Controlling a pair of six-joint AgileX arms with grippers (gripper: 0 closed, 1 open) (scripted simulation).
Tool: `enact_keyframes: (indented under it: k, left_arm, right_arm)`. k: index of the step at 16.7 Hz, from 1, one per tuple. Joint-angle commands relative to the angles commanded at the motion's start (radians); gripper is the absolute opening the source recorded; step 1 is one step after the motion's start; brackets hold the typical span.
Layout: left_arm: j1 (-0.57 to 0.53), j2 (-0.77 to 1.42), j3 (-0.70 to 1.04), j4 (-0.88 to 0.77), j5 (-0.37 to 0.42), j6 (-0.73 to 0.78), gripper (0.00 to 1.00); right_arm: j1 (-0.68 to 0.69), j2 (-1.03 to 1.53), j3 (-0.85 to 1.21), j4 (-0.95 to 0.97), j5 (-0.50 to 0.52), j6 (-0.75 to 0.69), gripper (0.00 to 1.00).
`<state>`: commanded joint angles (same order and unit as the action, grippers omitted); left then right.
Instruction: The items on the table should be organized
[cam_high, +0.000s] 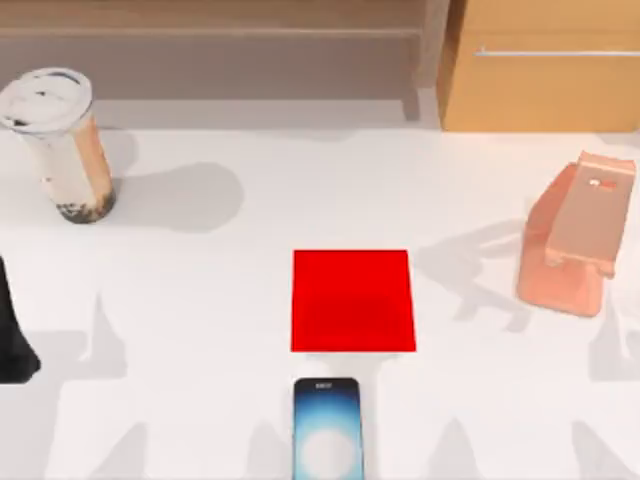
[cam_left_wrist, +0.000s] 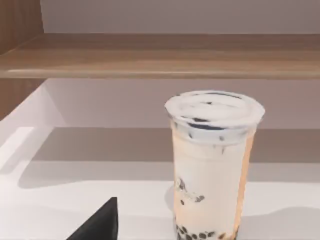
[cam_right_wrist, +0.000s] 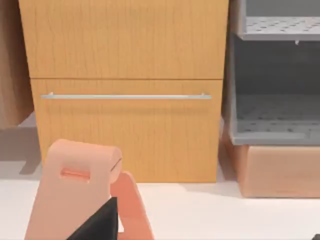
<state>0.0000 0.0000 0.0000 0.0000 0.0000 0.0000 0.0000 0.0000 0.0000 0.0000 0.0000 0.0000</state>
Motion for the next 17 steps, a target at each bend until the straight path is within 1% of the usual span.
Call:
enact_keyframes:
  k: [4, 7, 11, 17]
  left_arm:
    - [0.000, 0.000, 0.000, 0.000, 0.000, 0.000, 1.00]
    - [0.000, 0.000, 0.000, 0.000, 0.000, 0.000, 1.00]
    - [0.000, 0.000, 0.000, 0.000, 0.000, 0.000, 1.00]
    - [0.000, 0.000, 0.000, 0.000, 0.000, 0.000, 1.00]
  right_arm:
    - [-0.006, 0.030, 0.027, -0.022, 0.000, 0.003, 1.00]
    - [-0.027, 0.152, 0.139, -0.103, 0.001, 0.013, 1.00]
    - [-0.070, 0.457, 0.413, -0.279, 0.001, 0.036, 1.00]
    - [-0.150, 1.071, 0.915, -0.601, -0.001, 0.079, 1.00]
